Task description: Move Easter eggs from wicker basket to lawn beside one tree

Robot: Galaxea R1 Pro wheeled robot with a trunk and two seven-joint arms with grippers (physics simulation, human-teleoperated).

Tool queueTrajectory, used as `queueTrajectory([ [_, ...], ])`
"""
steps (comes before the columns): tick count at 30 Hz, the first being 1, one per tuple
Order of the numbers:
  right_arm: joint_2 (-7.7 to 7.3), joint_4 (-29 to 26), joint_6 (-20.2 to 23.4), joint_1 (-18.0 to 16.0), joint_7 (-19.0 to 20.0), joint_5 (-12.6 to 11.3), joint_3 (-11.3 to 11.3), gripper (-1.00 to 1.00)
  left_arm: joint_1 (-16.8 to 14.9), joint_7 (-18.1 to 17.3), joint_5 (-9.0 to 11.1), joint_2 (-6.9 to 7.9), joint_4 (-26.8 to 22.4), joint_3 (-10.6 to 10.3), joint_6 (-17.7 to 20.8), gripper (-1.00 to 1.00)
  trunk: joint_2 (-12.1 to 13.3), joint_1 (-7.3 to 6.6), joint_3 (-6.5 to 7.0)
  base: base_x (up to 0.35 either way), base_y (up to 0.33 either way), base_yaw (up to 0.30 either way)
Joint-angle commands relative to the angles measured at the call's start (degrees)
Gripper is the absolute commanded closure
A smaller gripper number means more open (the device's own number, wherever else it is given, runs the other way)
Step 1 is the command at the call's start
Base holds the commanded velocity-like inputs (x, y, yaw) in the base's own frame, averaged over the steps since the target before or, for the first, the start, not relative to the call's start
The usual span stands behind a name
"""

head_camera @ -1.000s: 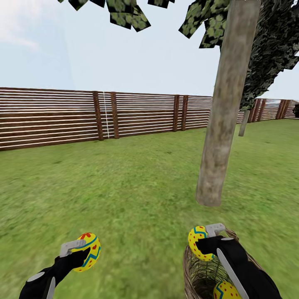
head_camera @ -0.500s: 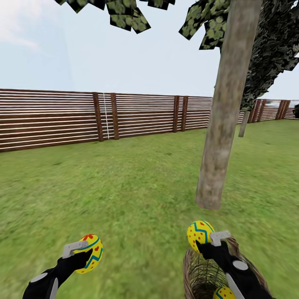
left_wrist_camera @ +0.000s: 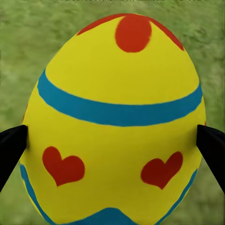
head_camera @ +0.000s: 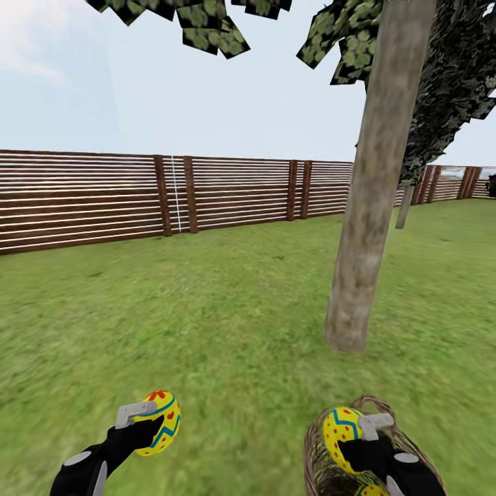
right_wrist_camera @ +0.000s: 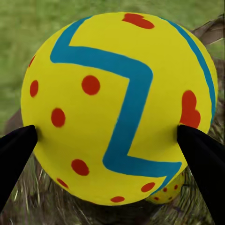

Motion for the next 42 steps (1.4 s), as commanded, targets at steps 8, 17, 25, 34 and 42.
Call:
queueTrajectory([
  [8, 0.55, 8.4, 0.6, 0.0, -0.8, -0.6, -0.2, 1.0, -0.1, -0.4, -0.7, -0.08, 0.0, 0.1, 0.2, 1.0, 3.2, -1.77, 1.38, 0.0, 0.0, 0.0],
  [17, 1.04, 6.4, 0.7, 0.0, -0.8, -0.3, -0.1, 1.0, -0.1, -0.4, -0.7, -0.09, 0.0, 0.1, 0.2, 1.0, 6.8, -3.75, 2.99, 0.0, 0.0, 0.0],
  [25, 1.07, 6.7, 0.7, 0.0, -0.8, -0.5, -0.2, 1.0, -0.1, -0.3, -0.7, -0.09, 1.2, -0.2, 0.1, 1.0, 10.0, -5.51, 4.43, 0.0, 0.0, 0.0],
  [34, 0.93, 8.7, 0.5, 0.0, -0.8, -0.7, -0.6, 1.0, -0.1, -0.3, -0.6, -0.11, 2.1, -1.4, 0.1, 1.0, 12.0, -6.6, 5.33, 0.0, 0.0, 0.0],
  [42, 0.95, 9.3, 0.6, 0.0, -0.8, -0.6, -0.7, 1.0, -0.1, -0.2, -0.6, -0.18, 3.4, -1.4, 0.0, 1.0, 12.0, -6.6, 5.33, 0.0, 0.0, 0.0],
])
